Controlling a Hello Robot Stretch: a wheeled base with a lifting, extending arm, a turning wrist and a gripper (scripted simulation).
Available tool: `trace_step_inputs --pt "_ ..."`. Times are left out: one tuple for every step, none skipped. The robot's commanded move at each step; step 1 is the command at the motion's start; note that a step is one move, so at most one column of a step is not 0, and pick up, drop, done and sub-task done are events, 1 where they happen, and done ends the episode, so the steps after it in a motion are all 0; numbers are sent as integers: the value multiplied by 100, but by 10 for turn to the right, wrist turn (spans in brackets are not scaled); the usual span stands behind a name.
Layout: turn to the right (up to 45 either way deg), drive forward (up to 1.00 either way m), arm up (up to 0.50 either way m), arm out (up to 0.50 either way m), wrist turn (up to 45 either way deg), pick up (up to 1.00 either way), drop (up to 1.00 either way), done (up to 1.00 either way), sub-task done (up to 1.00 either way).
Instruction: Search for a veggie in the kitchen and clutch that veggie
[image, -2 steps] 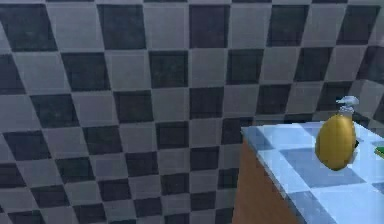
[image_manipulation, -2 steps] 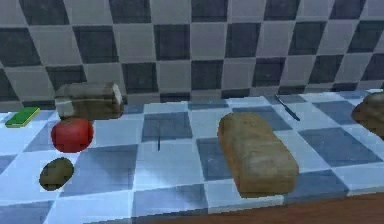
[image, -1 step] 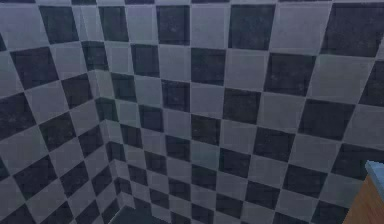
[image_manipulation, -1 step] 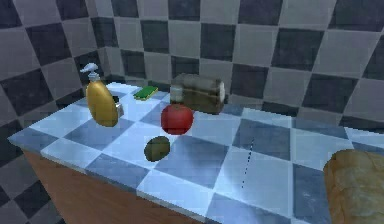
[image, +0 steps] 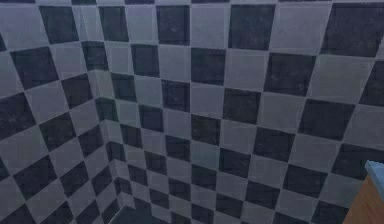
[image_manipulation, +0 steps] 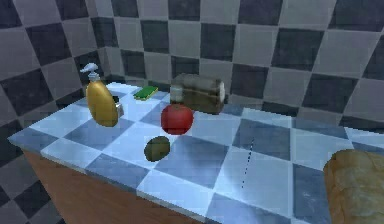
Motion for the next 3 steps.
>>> trace_step_inputs --pt "0 0 38 0 0 0 0 0 0" --pt "0 0 0 22 0 0 0 0 0" --pt "0 0 0 0 450 0 0 0 0"
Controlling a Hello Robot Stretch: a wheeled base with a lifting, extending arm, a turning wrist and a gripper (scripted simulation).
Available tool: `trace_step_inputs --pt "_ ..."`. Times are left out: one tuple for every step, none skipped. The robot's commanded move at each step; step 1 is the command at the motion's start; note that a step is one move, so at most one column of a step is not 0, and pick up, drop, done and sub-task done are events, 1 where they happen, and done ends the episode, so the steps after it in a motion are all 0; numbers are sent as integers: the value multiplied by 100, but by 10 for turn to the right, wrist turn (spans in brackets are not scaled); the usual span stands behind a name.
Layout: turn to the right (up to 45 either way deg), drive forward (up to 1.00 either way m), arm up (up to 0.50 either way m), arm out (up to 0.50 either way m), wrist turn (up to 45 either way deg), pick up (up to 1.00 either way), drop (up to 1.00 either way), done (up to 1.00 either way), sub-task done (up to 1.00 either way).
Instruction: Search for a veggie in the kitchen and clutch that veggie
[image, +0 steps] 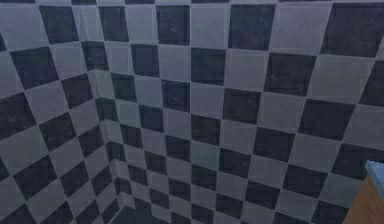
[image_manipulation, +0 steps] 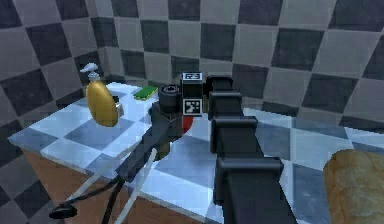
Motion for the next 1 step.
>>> trace_step_inputs --pt "0 0 0 0 450 0 0 0 0"
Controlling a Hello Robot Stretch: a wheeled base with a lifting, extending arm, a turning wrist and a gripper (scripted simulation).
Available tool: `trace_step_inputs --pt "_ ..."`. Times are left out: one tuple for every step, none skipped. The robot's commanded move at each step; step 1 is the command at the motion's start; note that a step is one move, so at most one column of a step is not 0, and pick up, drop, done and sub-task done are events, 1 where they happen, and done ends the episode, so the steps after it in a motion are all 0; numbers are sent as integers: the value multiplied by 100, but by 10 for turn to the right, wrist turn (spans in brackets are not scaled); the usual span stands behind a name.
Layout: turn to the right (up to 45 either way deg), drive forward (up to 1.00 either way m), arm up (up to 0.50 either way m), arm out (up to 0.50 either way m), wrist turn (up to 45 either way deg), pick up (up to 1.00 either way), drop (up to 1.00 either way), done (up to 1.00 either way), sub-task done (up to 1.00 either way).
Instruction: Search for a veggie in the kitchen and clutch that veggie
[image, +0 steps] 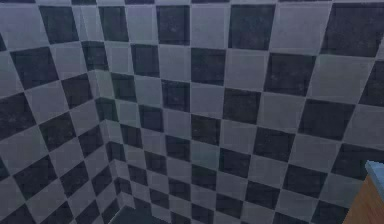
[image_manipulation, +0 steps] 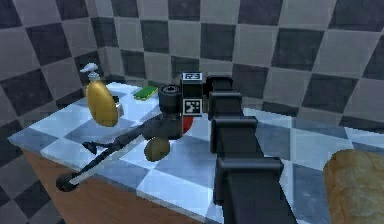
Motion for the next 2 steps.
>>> trace_step_inputs --pt "0 0 0 0 450 0 0 0 0" --pt "0 0 0 0 180 0 0 0 0"
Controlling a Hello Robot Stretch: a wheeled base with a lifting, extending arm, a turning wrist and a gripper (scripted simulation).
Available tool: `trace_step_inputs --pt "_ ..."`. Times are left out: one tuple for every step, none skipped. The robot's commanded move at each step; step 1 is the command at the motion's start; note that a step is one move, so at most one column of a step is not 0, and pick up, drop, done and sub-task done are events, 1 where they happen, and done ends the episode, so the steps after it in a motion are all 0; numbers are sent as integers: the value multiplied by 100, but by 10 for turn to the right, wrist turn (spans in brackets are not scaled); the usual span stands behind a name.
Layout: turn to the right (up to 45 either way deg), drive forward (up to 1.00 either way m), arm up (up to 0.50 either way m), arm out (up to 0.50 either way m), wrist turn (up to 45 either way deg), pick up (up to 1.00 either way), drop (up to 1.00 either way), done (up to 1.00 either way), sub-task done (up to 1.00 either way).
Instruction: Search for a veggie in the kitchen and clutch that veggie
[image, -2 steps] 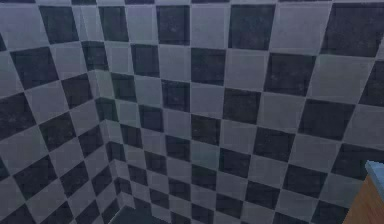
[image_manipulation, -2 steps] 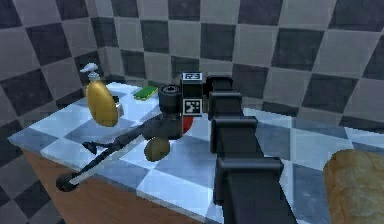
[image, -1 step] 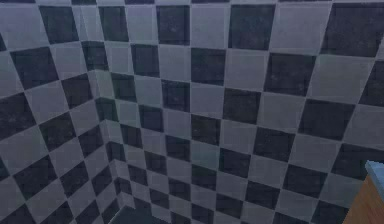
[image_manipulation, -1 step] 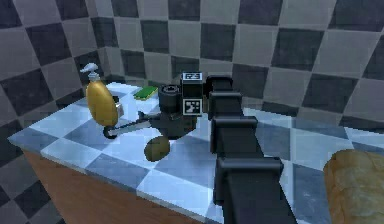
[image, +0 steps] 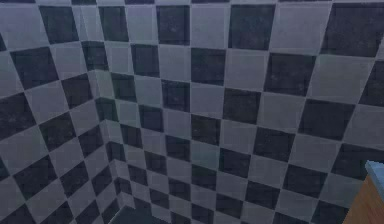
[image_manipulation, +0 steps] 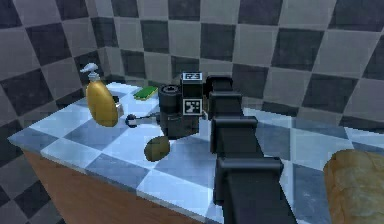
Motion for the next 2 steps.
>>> trace_step_inputs --pt "0 0 -12 0 0 0 0 0 0" --pt "0 0 0 0 0 100 0 0 0"
